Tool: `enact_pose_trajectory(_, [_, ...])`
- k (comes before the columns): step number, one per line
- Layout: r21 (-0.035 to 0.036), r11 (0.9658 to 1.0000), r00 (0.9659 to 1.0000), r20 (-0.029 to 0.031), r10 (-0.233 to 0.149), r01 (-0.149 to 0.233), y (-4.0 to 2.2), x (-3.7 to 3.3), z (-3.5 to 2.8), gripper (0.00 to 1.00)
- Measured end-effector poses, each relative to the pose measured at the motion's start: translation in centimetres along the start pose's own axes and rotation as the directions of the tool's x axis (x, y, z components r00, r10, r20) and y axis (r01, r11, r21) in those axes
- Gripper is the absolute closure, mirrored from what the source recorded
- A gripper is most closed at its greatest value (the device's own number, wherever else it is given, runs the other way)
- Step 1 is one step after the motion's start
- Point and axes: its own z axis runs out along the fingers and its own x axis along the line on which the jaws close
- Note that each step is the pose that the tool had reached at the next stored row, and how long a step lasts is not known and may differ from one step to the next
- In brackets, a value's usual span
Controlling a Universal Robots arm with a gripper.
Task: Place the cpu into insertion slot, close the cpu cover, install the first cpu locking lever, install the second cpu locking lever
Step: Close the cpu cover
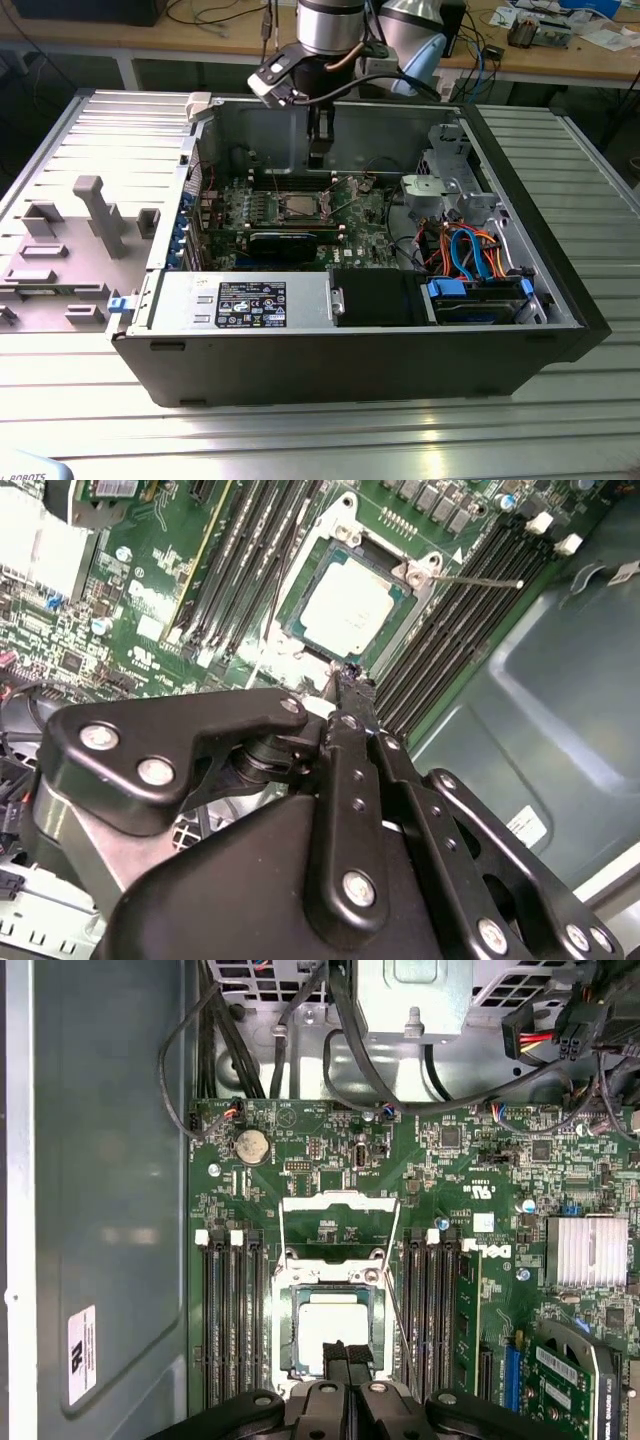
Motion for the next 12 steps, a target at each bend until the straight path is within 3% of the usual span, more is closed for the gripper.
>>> enact_pose_trajectory(12, [0.0365, 0.9993, 1.0, -0.0004, -0.001, 0.001, 2.53, -0.04, -0.17, 0.89])
